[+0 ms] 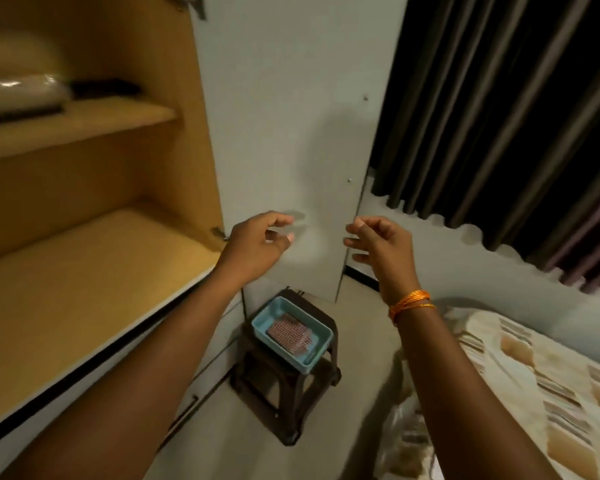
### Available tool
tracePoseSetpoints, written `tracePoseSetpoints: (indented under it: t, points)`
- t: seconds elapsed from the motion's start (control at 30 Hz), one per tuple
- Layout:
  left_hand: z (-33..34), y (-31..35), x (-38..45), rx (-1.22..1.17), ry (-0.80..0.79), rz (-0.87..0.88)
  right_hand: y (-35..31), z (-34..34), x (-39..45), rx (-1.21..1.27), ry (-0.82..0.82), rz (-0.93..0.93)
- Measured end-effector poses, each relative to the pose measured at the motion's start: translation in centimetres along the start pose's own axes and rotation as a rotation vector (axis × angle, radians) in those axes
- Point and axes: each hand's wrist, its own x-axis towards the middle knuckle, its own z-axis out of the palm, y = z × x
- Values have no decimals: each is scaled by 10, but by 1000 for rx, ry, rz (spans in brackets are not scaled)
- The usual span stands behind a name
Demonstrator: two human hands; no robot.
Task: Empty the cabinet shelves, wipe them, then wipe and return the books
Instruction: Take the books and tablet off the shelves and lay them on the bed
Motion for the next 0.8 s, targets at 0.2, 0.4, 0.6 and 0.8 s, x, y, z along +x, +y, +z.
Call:
tracePoseSetpoints:
  t: [0.2, 0.4, 0.6, 0.8]
  points:
    - [-107, -30, 4, 75, 183, -29, -35, 113, 24, 27, -173, -78]
    - [-208, -59, 2, 159, 288, -32, -66, 228, 33, 57, -303, -148]
    - [-280, -82, 6, 231, 403, -14, -90, 325, 33, 111, -364, -136]
    - [-344, -101, 15, 416, 650, 61, -110, 447, 2, 307, -408, -81]
